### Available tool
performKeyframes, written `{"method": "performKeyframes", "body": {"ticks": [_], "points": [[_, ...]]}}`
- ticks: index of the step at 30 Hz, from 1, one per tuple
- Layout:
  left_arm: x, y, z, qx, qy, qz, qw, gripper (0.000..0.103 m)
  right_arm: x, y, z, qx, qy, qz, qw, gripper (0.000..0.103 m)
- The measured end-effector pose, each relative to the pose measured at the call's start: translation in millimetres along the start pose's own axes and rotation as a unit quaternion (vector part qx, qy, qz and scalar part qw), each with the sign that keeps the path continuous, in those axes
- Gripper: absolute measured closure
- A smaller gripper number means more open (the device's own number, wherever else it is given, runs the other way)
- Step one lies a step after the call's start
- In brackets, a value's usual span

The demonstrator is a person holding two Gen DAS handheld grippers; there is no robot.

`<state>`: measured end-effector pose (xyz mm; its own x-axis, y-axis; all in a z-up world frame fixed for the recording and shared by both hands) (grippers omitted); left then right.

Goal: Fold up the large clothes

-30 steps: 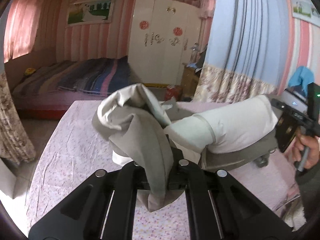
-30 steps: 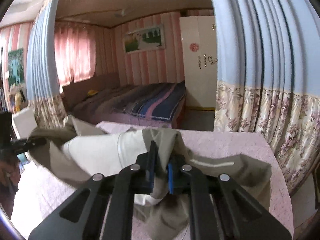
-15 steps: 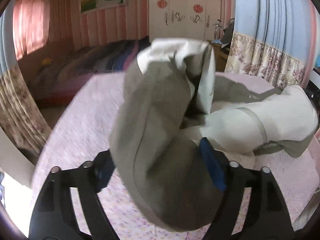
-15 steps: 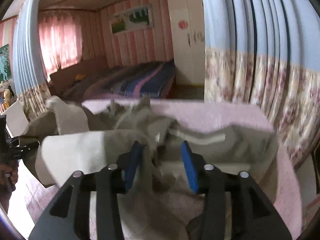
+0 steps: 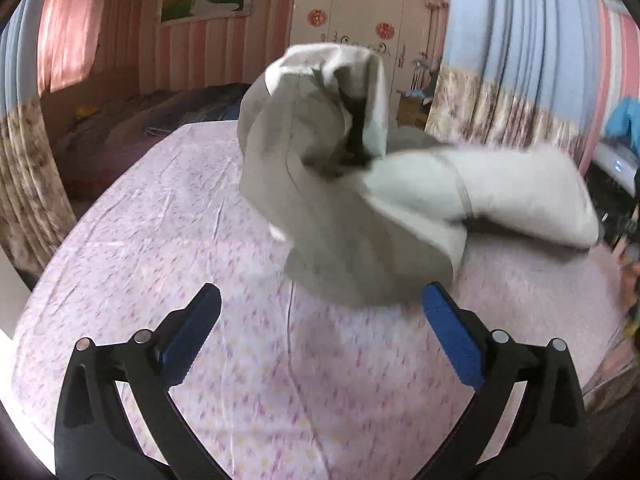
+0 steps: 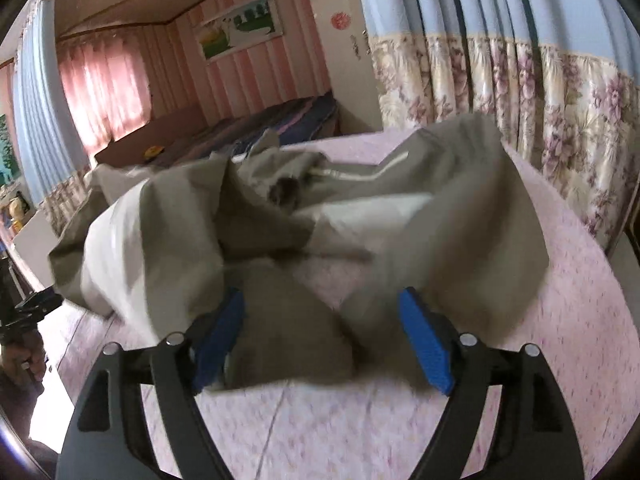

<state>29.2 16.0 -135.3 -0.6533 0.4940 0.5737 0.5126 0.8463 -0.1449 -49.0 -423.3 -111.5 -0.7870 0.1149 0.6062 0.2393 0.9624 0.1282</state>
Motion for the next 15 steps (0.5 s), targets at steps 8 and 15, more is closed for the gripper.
{"method": "performKeyframes", "body": {"ticks": [8,15], "points": [[-40,-38,7,-0.121,0.05,-0.062,0.9895,0.003,-5,13,25,0.056,0.017,-0.006,0.998,0.023],[-54,-47,-5,-0.092,0.047,-0.057,0.9931,0.003,12,14,39,0.11,0.009,-0.029,0.993,0.023]]}}
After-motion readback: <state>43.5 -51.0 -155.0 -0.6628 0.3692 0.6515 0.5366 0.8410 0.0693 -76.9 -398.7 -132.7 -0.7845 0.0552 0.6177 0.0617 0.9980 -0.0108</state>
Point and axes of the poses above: each gripper's, at about its wrist camera, not at the fingertips, and x roughly against the way its jaws point, y to its left, z to its underside, the point moved 8 cm from there along -x, roughly the way its jaws point, and after that the axes turned 9 degrees about z, right-handed, at the moved point
